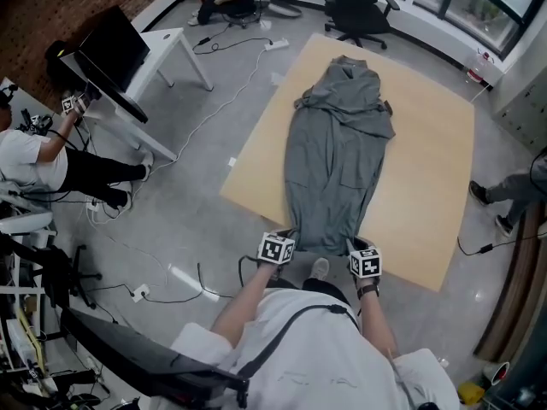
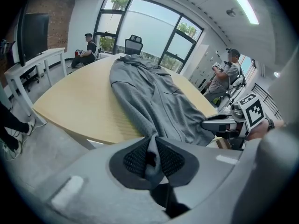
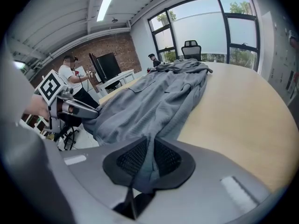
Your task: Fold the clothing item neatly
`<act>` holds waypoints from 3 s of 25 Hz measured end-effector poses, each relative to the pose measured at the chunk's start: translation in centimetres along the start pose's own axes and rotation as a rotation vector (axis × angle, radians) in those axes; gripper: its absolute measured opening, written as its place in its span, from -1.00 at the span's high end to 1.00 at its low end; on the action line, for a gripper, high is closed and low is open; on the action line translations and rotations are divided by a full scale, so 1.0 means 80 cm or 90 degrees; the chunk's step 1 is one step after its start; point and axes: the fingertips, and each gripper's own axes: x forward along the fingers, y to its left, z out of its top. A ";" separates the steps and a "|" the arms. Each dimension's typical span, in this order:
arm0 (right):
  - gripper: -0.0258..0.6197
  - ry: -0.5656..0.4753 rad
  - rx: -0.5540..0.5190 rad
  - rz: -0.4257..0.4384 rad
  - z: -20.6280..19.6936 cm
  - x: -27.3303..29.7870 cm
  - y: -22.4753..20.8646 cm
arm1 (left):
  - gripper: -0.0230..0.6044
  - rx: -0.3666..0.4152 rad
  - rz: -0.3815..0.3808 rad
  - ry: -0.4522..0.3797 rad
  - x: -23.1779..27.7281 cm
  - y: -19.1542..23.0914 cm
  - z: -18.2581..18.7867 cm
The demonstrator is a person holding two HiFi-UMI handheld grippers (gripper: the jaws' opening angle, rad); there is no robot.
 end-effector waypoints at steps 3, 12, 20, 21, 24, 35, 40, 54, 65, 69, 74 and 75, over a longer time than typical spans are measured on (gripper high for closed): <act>0.76 -0.009 -0.002 0.015 0.006 -0.009 0.005 | 0.83 0.003 -0.009 -0.012 -0.006 -0.011 0.007; 0.76 -0.044 -0.010 0.067 0.032 -0.035 0.003 | 0.84 0.008 -0.016 -0.043 -0.009 -0.043 0.032; 0.76 -0.092 -0.010 0.116 0.070 -0.057 0.001 | 0.84 -0.006 -0.032 -0.084 -0.020 -0.071 0.075; 0.76 -0.103 -0.004 0.121 0.078 -0.063 0.003 | 0.84 -0.004 -0.035 -0.090 -0.024 -0.075 0.082; 0.76 -0.145 0.006 0.132 0.106 -0.079 0.005 | 0.84 0.004 -0.046 -0.110 -0.037 -0.084 0.107; 0.76 -0.284 0.023 0.132 0.265 -0.110 -0.029 | 0.84 -0.012 -0.110 -0.230 -0.063 -0.074 0.270; 0.76 -0.308 0.085 0.109 0.294 -0.106 -0.049 | 0.84 -0.035 -0.141 -0.229 -0.040 -0.053 0.310; 0.77 -0.390 0.085 0.058 0.502 -0.024 -0.114 | 0.84 0.013 -0.156 -0.284 0.009 0.027 0.535; 0.76 -0.386 0.078 -0.016 0.632 0.040 -0.253 | 0.83 0.041 -0.123 -0.297 0.099 0.068 0.706; 0.76 -0.358 0.112 -0.014 0.668 0.085 -0.298 | 0.83 0.032 -0.112 -0.275 0.150 0.093 0.752; 0.76 -0.337 0.157 -0.039 0.694 0.125 -0.353 | 0.83 0.038 -0.109 -0.263 0.194 0.110 0.803; 0.76 -0.332 0.167 -0.048 0.697 0.132 -0.365 | 0.83 0.044 -0.102 -0.259 0.203 0.112 0.813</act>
